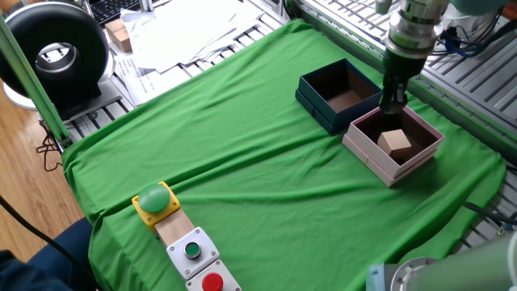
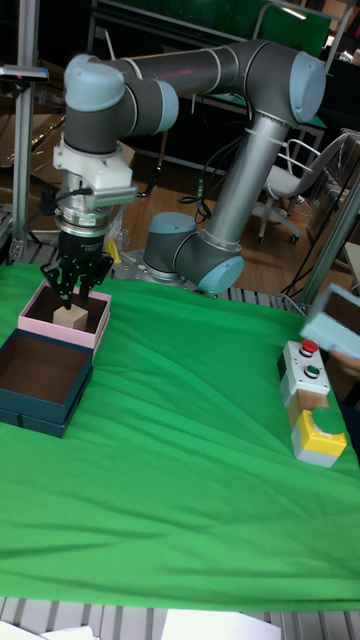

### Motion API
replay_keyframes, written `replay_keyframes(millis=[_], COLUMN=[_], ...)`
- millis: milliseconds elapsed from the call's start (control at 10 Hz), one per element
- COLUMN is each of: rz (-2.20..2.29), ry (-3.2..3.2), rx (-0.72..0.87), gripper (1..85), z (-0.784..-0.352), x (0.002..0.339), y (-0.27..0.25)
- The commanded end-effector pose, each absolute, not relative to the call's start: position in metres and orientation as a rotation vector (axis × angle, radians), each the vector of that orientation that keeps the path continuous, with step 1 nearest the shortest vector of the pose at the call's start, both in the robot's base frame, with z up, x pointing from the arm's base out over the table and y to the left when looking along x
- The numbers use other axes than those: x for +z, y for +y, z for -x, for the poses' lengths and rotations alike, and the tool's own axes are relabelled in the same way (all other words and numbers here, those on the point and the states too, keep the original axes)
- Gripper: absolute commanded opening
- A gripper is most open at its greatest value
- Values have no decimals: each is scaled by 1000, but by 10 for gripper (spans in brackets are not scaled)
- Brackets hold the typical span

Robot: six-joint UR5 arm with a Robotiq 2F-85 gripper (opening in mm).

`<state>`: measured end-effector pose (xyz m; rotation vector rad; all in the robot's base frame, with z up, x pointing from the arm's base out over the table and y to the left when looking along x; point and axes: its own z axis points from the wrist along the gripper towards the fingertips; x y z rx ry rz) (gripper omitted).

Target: Move an object from one box to another

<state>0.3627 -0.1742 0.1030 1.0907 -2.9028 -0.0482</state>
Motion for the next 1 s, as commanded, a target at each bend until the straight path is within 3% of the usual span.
replay_keyframes(millis=[0,300,400,500,600,900], rz=[-1156,-1110,-1064,-1013,-962,-928], ry=[-2887,-2890,-2901,-2899,-2899,-2882], rx=[-47,-100,-112,-146,-159,-143], gripper=[353,250,190,70,23,30], z=[-363,-359,-357,-351,-346,-341], x=[97,99,99,99,100,100], y=[-176,-169,-167,-163,-161,-166])
